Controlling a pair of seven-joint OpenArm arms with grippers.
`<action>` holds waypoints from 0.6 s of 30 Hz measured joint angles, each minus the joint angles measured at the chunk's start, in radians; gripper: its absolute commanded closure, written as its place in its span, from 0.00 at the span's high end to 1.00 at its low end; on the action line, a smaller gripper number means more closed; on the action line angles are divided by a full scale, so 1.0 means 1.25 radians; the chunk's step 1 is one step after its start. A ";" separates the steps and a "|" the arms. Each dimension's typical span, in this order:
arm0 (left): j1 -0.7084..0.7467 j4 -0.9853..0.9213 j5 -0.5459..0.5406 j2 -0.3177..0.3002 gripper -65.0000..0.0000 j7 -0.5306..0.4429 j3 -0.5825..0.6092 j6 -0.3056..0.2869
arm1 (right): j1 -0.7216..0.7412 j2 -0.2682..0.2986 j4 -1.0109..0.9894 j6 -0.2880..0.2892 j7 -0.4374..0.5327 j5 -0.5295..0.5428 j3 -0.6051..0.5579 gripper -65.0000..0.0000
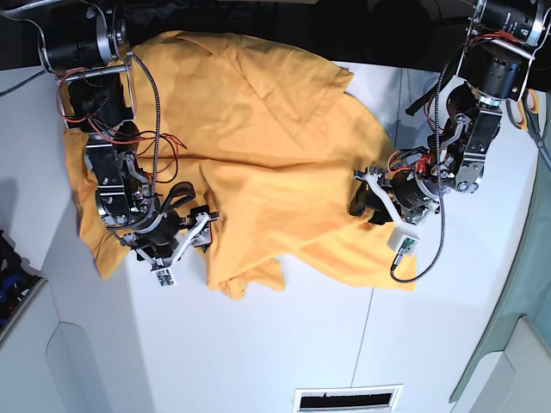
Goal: Layout the t-shirt on the table in an organized manner, then fold the t-shirt properly
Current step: 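Drag the shirt fabric with the right gripper away from the left gripper, then release and regrasp the shirt with the left gripper, pulling it inward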
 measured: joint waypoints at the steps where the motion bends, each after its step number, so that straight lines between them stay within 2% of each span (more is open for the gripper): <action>1: 0.000 0.000 0.000 0.000 0.49 0.000 0.000 0.000 | 0.005 -0.006 0.000 0.000 -0.002 -0.013 0.000 0.62; 5: 0.000 0.000 0.000 -0.001 0.49 0.000 0.000 0.000 | 0.014 -0.028 0.000 0.000 0.000 -0.025 0.000 0.59; 9: 0.000 0.000 0.000 0.000 0.49 0.000 0.000 0.000 | 0.013 -0.053 -0.011 0.000 -0.007 -0.040 0.000 0.29; 12: 0.000 0.000 -0.002 0.000 0.49 0.000 0.000 0.000 | 0.012 -0.055 -0.017 0.009 -0.006 -0.041 -0.001 0.04; 13: 0.000 0.000 -0.002 0.000 0.47 0.000 0.000 0.000 | 0.012 -0.055 -0.017 0.009 -0.006 -0.050 -0.001 0.00; 15: 0.000 0.000 0.004 0.000 0.40 0.000 0.000 0.000 | 0.012 -0.051 -0.018 0.009 0.019 -0.091 -0.001 0.00; 18: 0.000 0.000 0.010 -0.005 0.23 0.007 0.000 0.004 | 0.023 -0.044 -0.018 0.005 0.022 -0.123 -0.001 0.00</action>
